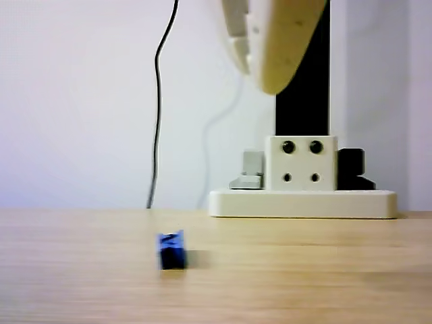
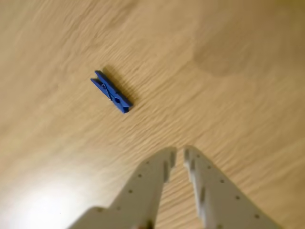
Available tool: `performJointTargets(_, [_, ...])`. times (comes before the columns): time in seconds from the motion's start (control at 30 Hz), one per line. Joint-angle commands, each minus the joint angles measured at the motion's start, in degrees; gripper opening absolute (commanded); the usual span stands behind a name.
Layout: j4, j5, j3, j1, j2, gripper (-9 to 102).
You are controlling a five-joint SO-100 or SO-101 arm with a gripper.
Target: Grasp a peg and put it in the crate.
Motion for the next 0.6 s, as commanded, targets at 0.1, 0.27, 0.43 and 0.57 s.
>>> performJointTargets(0.1, [-9.23, -40.87, -7.82, 0.53, -3.60, -1])
performJointTargets(0.27, [-13.18, -43.86, -8.61, -0.97, -9.67, -1])
performJointTargets(0.43, [-12.92, -42.98, -14.06, -5.80, -14.94, -1])
performJointTargets(0.57, [-13.10, -40.61, -17.31, -8.09, -19.07, -1])
